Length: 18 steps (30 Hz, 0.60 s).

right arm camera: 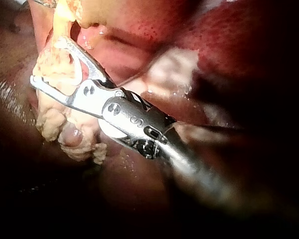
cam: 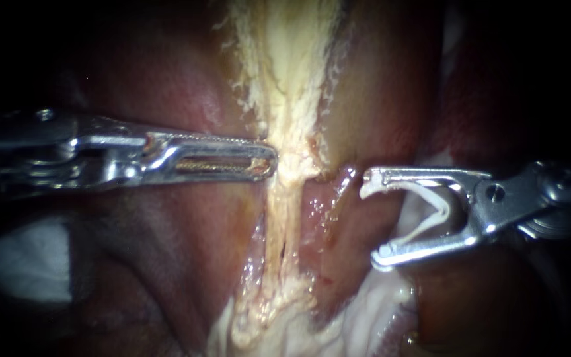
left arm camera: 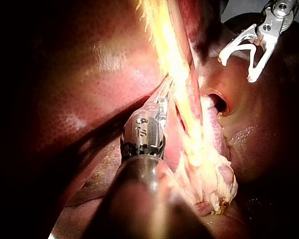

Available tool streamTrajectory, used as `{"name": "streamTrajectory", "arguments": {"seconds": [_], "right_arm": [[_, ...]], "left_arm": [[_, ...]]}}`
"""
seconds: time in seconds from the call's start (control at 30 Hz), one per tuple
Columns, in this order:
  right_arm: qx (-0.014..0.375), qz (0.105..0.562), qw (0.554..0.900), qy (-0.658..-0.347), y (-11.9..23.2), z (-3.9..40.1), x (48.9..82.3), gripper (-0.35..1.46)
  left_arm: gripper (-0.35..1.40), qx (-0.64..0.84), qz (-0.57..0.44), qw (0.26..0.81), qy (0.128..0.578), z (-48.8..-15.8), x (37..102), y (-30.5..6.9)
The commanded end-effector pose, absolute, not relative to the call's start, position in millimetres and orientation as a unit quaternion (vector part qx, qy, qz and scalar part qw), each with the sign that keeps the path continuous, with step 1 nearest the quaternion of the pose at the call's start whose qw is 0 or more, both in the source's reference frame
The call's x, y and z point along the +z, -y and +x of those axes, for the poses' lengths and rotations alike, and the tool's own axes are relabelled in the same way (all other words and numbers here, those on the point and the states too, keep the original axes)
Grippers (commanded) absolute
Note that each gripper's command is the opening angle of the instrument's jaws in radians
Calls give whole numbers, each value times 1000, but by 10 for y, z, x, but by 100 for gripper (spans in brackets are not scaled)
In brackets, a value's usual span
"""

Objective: Clipping first clip left tube

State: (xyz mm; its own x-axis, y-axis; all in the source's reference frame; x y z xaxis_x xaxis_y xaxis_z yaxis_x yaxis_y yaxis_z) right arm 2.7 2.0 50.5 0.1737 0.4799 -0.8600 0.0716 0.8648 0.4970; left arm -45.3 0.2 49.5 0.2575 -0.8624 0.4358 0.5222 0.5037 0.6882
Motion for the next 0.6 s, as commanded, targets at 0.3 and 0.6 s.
{"name": "streamTrajectory", "arguments": {"seconds": [0.3, 0.6], "right_arm": [[152, 237, 735, -617, 0, 36, 518, 60], [158, 270, 734, -602, 31, 71, 554, 60]], "left_arm": [[-35, -453, 218, 763, 407, -439, 466, -1], [-35, -462, 222, 760, 400, -418, 426, 22]]}}
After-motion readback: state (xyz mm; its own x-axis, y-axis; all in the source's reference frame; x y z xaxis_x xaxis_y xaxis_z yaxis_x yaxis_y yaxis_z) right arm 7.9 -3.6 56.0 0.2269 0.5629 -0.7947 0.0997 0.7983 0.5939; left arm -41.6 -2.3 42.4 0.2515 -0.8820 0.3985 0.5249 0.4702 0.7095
